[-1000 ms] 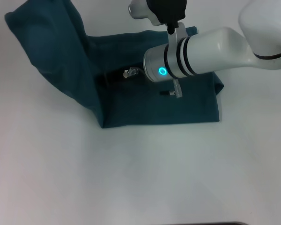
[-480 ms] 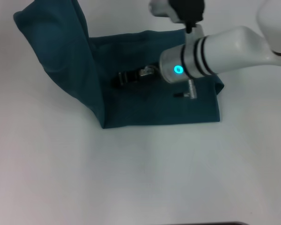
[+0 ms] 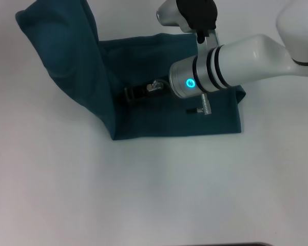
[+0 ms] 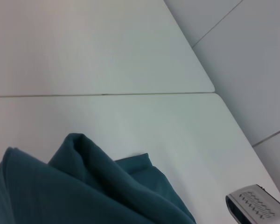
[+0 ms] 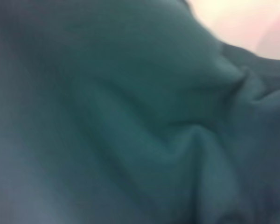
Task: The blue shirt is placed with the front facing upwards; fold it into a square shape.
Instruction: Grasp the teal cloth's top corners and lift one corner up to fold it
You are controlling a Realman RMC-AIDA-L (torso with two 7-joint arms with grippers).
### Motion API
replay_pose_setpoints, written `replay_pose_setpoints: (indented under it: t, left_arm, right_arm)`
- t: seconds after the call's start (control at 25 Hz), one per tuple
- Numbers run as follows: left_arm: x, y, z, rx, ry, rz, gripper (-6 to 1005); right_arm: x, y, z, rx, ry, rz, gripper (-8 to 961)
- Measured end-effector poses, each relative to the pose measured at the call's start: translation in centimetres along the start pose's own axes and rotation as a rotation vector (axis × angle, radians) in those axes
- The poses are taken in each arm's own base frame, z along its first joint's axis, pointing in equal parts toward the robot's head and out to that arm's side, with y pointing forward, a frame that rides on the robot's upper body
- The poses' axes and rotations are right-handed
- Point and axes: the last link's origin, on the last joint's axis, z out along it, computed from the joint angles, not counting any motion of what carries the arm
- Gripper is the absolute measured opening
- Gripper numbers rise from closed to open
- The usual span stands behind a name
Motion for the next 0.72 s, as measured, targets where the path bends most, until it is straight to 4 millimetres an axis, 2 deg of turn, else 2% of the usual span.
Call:
replay_pose_setpoints:
  t: [0.24, 0.52, 0.72]
  left_arm:
    - [0.0, 0.0, 0.1, -0.002, -0.001, -0.002, 54]
    - [-0.1, -0.2, -0.1, 0.001, 0.004, -0.008, 54]
    - [0.1, -0.2, 0.0, 0.003, 0.007, -0.005, 54]
  right_arm:
    - [-0.1, -0.3, 0.3, 0.068, 0.023, -0.005, 10]
    - [0.1, 0.7, -1.0, -0.052, 0.006, 0.015, 11]
    - [0.7, 1.3, -0.8, -0.088, 0.021, -0.007, 12]
